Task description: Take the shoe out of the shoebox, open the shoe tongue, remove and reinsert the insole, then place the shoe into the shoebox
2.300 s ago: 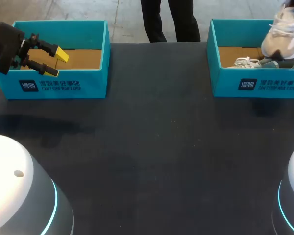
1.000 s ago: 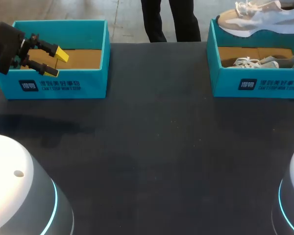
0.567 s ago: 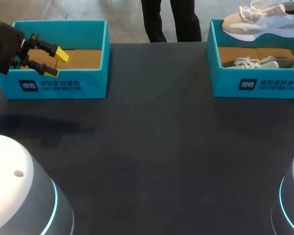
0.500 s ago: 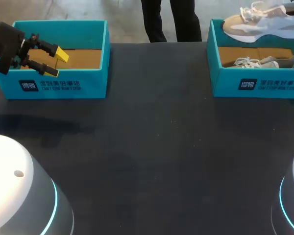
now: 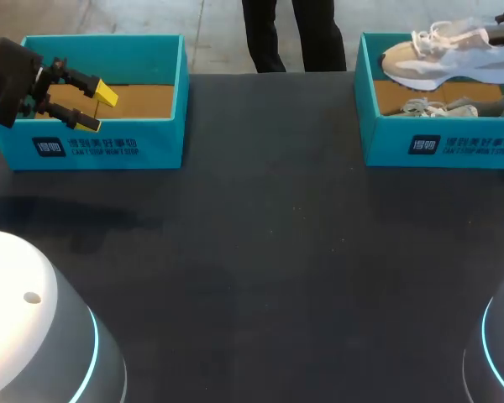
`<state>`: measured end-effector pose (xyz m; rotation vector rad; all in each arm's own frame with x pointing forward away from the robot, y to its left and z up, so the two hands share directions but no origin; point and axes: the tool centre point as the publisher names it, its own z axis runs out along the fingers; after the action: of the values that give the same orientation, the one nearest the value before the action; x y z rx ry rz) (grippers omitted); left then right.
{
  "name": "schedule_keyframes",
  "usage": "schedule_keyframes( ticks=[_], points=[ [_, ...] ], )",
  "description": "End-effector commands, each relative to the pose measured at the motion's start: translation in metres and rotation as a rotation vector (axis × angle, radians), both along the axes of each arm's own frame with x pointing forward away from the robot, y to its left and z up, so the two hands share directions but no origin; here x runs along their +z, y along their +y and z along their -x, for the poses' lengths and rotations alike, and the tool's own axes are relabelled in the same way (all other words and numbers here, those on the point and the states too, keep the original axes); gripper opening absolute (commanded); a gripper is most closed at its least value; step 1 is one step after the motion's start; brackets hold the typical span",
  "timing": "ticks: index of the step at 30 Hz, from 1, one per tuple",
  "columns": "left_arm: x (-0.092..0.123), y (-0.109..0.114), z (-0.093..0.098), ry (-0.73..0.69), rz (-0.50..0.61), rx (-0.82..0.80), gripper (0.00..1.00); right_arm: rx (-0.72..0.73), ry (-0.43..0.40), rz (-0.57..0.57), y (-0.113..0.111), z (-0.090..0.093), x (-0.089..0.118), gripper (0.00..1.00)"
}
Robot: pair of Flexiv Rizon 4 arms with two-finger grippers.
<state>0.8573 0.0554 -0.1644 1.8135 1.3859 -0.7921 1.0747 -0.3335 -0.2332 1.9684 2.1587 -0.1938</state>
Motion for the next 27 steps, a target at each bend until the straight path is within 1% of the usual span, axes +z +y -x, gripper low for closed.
schedule_keyframes(
  ticks=[1, 13, 21, 27],
  points=[
    [0.000, 0.000, 0.001, -0.001, -0.002, 0.001, 1.00, -0.004, 0.002, -0.004, -0.001, -0.004, -0.006, 0.00],
    [0.000, 0.000, 0.001, -0.001, -0.002, 0.001, 1.00, -0.009, -0.006, 0.001, -0.003, -0.011, -0.017, 0.00],
    [0.000, 0.000, 0.001, -0.001, -0.002, 0.001, 1.00, -0.021, -0.012, -0.003, -0.006, -0.012, -0.025, 0.00],
    [0.000, 0.000, 0.001, -0.001, -0.002, 0.001, 1.00, -0.021, -0.013, -0.007, -0.006, -0.014, -0.024, 0.00]
  ],
)
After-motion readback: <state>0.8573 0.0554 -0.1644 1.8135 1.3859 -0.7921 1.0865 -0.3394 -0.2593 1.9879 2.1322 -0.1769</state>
